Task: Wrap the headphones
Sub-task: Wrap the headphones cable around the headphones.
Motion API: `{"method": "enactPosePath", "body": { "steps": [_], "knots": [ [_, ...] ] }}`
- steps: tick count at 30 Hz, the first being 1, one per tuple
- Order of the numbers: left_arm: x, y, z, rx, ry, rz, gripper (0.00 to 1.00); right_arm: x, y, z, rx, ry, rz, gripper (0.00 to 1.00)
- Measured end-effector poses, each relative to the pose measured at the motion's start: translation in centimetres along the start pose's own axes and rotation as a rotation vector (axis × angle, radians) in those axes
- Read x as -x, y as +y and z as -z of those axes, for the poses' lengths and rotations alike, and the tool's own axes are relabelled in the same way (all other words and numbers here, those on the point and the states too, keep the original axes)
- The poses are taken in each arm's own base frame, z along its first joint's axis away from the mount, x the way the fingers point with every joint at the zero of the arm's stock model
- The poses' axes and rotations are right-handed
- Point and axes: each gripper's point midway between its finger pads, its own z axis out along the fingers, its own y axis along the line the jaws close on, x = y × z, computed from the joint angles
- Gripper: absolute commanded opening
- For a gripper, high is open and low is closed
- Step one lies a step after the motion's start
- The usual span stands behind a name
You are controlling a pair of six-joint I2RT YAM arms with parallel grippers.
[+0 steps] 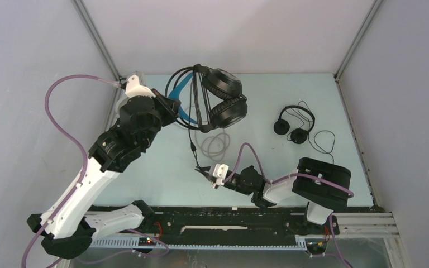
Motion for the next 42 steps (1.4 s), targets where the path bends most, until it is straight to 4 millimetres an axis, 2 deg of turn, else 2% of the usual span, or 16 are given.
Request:
{"method": "enactPosePath", "body": {
  "steps": [3, 5, 6, 11, 16, 21, 28, 42],
  "knots": [
    [-0.1, 0.0, 0.0, -0.002, 0.007, -0.002, 0.0, -0.2, -0.3, 0.2, -0.007, -0.001, -0.017, 0.11],
    [-0.2, -0.1, 0.0, -0.008, 0.011, -0.002, 0.0, -0.2, -0.5, 0.3, -0.013, -0.001, -0.025, 0.01],
    [-0.2, -0.1, 0.1, -0.009, 0.012, -0.002, 0.0, -0.3, -0.6, 0.4, -0.017, -0.002, -0.028, 0.0],
    [0.0, -0.2, 0.3, -0.014, 0.015, -0.019, 0.0, -0.6, -1.8, 1.0, -0.047, -0.006, -0.067, 0.0],
    [0.0, 0.9, 0.4, 0.025, 0.013, -0.079, 0.0, -1.1, -3.2, 2.8, -0.084, 0.01, -0.107, 0.0],
    [1.3, 1.5, 0.8, 0.059, -0.033, -0.11, 0.0, -0.6, -3.3, 4.1, -0.094, -0.003, -0.124, 0.0],
    [2.5, 1.5, 1.4, 0.059, -0.065, -0.107, 0.0, 0.2, -3.7, 4.3, -0.116, -0.029, -0.141, 0.0],
    [2.1, 2.0, 2.2, 0.057, -0.037, -0.111, 0.0, 0.1, -5.9, 5.6, -0.241, -0.035, -0.208, 0.0]
  ]
}}
